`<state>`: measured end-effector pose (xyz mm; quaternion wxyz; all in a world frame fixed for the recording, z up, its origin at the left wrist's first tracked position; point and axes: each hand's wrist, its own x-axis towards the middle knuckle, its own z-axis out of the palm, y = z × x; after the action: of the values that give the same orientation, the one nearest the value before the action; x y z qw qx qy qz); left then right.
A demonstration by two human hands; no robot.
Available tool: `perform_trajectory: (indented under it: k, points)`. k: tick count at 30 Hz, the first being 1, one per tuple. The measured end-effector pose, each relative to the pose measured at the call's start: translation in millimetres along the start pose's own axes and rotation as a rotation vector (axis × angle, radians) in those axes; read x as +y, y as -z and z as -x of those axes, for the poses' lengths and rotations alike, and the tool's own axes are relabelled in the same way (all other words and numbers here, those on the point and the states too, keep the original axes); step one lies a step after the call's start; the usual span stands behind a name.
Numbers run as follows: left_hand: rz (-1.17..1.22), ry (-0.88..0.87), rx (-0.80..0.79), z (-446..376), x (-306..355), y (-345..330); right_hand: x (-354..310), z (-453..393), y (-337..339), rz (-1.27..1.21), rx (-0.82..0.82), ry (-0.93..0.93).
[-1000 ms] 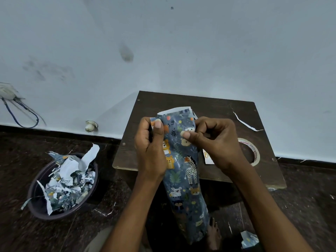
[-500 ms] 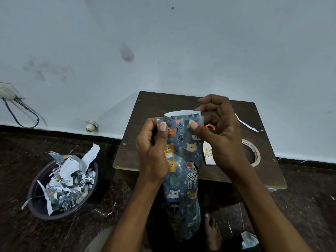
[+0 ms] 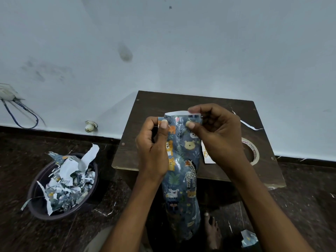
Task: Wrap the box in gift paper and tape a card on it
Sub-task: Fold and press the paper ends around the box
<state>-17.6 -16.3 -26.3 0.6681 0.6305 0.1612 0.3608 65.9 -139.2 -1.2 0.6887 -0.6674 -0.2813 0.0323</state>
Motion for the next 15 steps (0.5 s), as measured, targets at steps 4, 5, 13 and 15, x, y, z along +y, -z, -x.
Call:
perform_trajectory:
  k: [4,5,13,15]
  points:
    - [-0.017,-0.012,0.045,-1.6,0.0,0.2,-1.6,-0.6,0.0,-0.082,0.050,-0.137]
    - [-0.025,-0.008,0.060,-2.0,0.1,0.4,-0.6,-0.1,0.8,-0.069,0.042,-0.190]
    - [-0.050,0.018,0.177,-6.1,-1.6,2.3,-4.3,8.8,1.7,-0.117,-0.474,-0.602]
    - [-0.013,0.023,0.176,-7.1,1.0,1.5,-1.2,9.3,0.9,-0.050,-0.467,-0.539]
